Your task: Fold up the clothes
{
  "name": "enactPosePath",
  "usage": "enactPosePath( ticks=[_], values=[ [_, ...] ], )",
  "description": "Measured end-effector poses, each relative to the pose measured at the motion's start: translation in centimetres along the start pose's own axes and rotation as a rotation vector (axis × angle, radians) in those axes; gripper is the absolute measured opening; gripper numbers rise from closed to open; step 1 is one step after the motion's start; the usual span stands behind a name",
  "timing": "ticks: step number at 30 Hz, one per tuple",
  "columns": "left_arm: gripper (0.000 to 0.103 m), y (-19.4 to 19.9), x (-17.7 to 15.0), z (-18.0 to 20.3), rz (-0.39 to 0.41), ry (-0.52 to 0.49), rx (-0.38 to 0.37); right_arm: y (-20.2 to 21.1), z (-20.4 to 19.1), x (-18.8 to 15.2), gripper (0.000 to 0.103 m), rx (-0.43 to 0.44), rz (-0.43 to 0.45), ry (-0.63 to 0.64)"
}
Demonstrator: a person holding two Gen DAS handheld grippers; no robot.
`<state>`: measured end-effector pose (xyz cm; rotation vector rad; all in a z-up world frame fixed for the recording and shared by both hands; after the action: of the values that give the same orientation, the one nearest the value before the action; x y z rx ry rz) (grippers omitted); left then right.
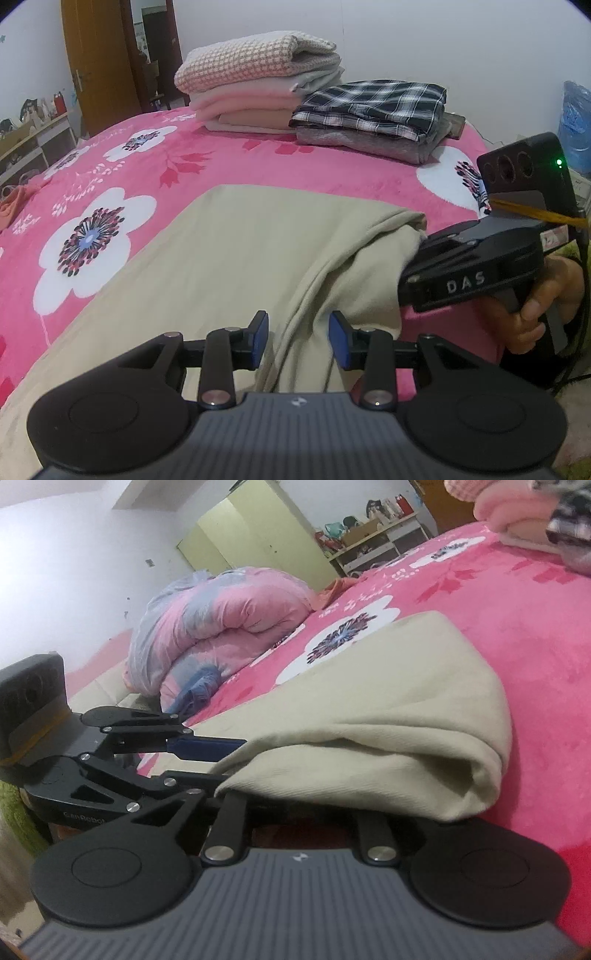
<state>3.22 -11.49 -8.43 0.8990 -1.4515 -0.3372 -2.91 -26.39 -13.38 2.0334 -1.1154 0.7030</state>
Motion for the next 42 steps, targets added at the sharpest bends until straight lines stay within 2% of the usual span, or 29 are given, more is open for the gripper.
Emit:
enactPosePath(
  ticks=[3, 8, 14, 17, 21, 25, 28, 31, 34, 36, 38, 42],
  values=[
    [0.039, 0.3, 0.3, -0.3, 0.014, 0.015, 0.001, 0.6, -0.1, 0.3, 0.017, 0.046, 0.066, -0.014],
    [0.039, 0.2, 0.5, -1.1, 0.015, 0.047, -0.006, 0.5, 0.0, 0.7, 0.017, 0.085, 0.107, -0.001],
    [0.041, -0.5, 0.6, -2.8, 0.002, 0.147, -0.069, 0.5, 0.0, 0.8, 0.017, 0.107, 0.138, 0.018],
    [0.036, -0.7, 0.5, -3.6, 0.001, 0.200, -0.095, 0.9, -0.1, 0.9, 0.017, 0.105, 0.151, 0.033],
    [0.020, -1.0, 0.6, -3.9, -0.007, 0.226, -0.093, 1.7, -0.3, 1.5, 0.017, 0.103, 0.185, 0.073],
    [0.014, -0.8, 0.7, -3.5, -0.006, 0.212, -0.055, 1.4, -0.3, 1.3, 0.018, 0.041, 0.126, 0.142],
    [0.012, -0.3, 1.0, -3.2, 0.007, 0.202, -0.019, 1.0, -0.6, 0.7, 0.019, -0.060, 0.071, 0.234],
    [0.011, 0.6, 1.6, -3.0, 0.032, 0.190, 0.050, 0.1, -0.8, 0.1, 0.018, -0.191, -0.006, 0.339],
    [0.011, 1.2, 2.2, -2.8, 0.048, 0.167, 0.134, -0.2, -1.5, -0.4, 0.018, -0.245, -0.047, 0.436],
    [0.011, 1.3, 2.5, -2.6, 0.045, 0.152, 0.162, 0.1, -2.1, -0.6, 0.019, -0.256, -0.045, 0.483],
    [0.011, 1.2, 2.5, -2.6, 0.035, 0.168, 0.130, 0.6, -2.6, -0.7, 0.019, -0.251, -0.030, 0.507],
    [0.012, 0.7, 2.1, -2.8, 0.012, 0.208, 0.097, 2.3, -2.9, 0.1, 0.025, -0.170, 0.065, 0.428]
  ],
)
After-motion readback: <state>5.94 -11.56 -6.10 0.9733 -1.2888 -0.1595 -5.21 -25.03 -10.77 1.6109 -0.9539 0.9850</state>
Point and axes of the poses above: each gripper's, at about its wrist camera, not at the fingertips, and y roughly against the way its jaws point, z to its right, x to its top, the point moved 5 cm from there along -y, roughly the way its jaws point, and after that the axes turned 2 degrees about -y, right-handed, at the moved point
